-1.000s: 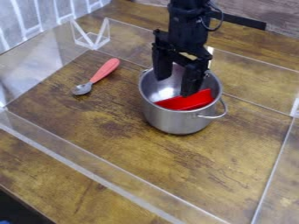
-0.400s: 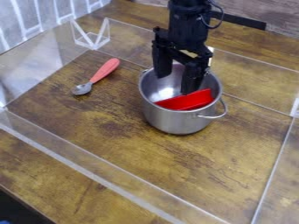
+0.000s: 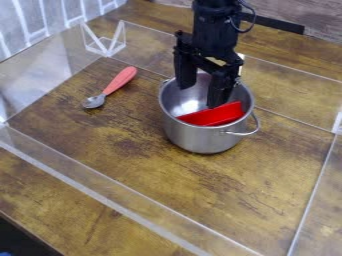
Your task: Remove the red object from the silver pot and put it on the table
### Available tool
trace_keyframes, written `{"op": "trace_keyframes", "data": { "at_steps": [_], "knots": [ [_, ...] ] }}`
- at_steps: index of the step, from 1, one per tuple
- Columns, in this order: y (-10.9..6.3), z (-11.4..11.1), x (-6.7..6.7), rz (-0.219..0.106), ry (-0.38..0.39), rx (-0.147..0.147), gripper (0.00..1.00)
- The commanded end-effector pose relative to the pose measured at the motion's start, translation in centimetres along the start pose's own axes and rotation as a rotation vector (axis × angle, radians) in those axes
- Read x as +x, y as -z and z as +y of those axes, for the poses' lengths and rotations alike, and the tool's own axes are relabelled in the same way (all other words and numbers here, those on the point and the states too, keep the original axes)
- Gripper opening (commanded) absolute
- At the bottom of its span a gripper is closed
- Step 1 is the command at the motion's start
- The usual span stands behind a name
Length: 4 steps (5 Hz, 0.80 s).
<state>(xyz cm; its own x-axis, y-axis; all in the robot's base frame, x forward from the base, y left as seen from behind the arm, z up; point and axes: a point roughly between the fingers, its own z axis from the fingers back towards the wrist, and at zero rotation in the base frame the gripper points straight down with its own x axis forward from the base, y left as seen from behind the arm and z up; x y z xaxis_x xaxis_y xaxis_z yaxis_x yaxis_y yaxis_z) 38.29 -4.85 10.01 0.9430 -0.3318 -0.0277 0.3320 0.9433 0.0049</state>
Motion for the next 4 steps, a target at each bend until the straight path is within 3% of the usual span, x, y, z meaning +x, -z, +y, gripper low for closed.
{"op": "trace_keyframes", "data": {
  "at_steps": [1,3,4],
  "knots": [
    [-0.4,0.7,0.4,-0.041,-0.007,0.000,1.00],
    [2.4,0.4,0.7,-0.025,0.000,-0.024,1.00],
    [2.7,0.5,0.7,-0.026,-0.003,-0.026,0.00]
  ]
}}
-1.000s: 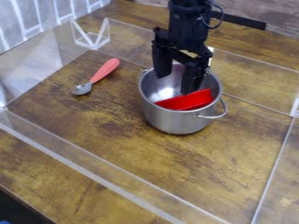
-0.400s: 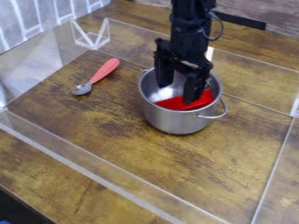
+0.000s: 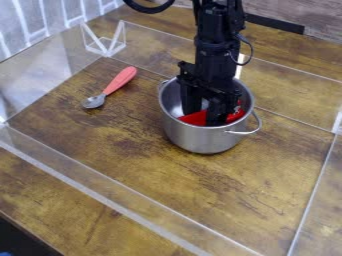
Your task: Remove the red object from the silver pot and put it on the table
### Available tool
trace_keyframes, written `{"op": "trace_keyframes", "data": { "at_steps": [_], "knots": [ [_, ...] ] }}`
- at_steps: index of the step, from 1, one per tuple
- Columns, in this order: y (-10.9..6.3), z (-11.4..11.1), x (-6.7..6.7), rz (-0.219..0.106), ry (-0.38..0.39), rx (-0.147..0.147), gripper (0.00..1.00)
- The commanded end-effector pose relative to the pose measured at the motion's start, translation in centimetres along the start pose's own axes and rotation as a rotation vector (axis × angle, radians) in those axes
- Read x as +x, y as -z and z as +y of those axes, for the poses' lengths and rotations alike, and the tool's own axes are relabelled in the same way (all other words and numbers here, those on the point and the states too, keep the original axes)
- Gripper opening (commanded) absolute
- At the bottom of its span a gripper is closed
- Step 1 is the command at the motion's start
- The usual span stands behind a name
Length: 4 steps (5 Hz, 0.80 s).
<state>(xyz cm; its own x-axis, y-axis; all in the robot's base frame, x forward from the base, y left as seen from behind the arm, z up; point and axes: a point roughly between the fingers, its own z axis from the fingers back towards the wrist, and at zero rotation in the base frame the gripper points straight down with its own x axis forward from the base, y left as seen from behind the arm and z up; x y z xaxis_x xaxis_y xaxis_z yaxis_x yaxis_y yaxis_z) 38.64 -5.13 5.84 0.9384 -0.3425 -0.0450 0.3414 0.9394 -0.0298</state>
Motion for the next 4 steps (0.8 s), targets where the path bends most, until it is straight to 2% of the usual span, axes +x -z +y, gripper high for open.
{"op": "trace_keyframes", "data": {
  "at_steps": [1,4],
  "knots": [
    [-1.6,0.7,0.0,-0.048,-0.011,0.008,0.00],
    [-7.2,1.7,-0.9,-0.130,-0.038,0.015,0.00]
  ]
}}
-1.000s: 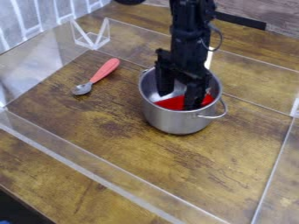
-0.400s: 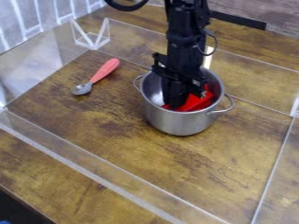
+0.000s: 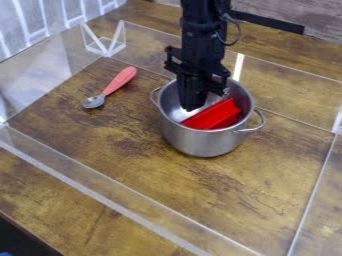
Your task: Remove the red object from the silver pot and put it on the table
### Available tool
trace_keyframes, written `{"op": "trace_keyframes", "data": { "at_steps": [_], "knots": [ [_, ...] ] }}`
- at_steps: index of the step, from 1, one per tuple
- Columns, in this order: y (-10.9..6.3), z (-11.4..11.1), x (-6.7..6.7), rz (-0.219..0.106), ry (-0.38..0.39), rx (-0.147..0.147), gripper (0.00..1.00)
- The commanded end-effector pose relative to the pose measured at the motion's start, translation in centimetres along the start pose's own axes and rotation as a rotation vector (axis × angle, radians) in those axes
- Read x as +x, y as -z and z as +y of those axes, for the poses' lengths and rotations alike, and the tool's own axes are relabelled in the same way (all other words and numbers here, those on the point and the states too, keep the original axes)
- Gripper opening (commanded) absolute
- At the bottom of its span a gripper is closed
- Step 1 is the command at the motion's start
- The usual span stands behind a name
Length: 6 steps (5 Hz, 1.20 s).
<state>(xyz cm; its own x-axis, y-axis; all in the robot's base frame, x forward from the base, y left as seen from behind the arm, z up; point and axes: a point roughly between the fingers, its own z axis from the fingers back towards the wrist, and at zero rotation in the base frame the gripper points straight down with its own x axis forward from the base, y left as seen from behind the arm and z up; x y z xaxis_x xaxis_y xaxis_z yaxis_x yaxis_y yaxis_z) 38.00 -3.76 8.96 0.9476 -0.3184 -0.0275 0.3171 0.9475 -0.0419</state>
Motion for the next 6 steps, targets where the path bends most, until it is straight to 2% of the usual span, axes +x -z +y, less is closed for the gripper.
{"op": "trace_keyframes", "data": {
  "at_steps": [1,2,3,6],
  "knots": [
    [-5.8,1.3,0.0,-0.141,-0.028,0.030,0.00],
    [-5.5,1.6,-0.2,-0.145,-0.022,0.024,0.00],
    [-4.4,1.4,-0.1,-0.142,0.009,0.010,1.00],
    [-0.3,0.8,0.4,-0.111,0.057,-0.030,1.00]
  ]
}}
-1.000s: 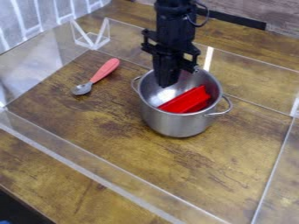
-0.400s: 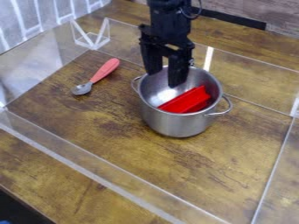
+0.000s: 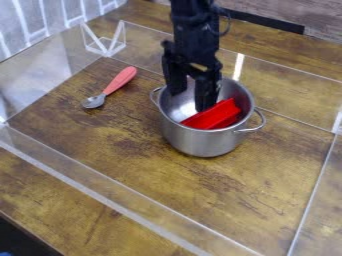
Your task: Remove the red object from the silver pot and put it on the table
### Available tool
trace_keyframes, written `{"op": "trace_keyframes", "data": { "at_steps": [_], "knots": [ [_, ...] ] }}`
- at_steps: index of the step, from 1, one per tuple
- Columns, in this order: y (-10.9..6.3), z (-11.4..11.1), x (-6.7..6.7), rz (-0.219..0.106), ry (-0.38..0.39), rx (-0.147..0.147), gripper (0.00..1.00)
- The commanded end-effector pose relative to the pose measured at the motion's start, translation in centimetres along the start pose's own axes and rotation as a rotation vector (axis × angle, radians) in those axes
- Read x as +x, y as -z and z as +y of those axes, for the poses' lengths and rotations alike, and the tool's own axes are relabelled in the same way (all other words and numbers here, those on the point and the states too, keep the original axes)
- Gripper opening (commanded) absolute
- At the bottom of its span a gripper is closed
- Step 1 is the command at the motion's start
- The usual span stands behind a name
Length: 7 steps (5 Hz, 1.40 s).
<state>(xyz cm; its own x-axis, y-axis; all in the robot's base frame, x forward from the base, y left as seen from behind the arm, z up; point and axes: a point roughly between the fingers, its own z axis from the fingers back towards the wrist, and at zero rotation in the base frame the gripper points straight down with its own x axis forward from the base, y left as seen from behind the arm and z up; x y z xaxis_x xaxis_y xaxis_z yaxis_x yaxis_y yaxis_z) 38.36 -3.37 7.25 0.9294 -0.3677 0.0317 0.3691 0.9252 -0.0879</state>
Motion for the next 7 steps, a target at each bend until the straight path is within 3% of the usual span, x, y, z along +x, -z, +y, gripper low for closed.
{"op": "trace_keyframes", "data": {
  "at_steps": [1,2,3,7],
  "knots": [
    [-0.5,-0.1,0.4,-0.041,0.009,0.004,1.00],
    [0.6,-0.1,0.6,-0.031,0.010,-0.006,0.00],
    [0.6,0.0,0.6,-0.033,0.010,-0.004,0.00],
    [-4.6,-0.4,-0.1,-0.116,0.006,0.016,0.00]
  ]
}}
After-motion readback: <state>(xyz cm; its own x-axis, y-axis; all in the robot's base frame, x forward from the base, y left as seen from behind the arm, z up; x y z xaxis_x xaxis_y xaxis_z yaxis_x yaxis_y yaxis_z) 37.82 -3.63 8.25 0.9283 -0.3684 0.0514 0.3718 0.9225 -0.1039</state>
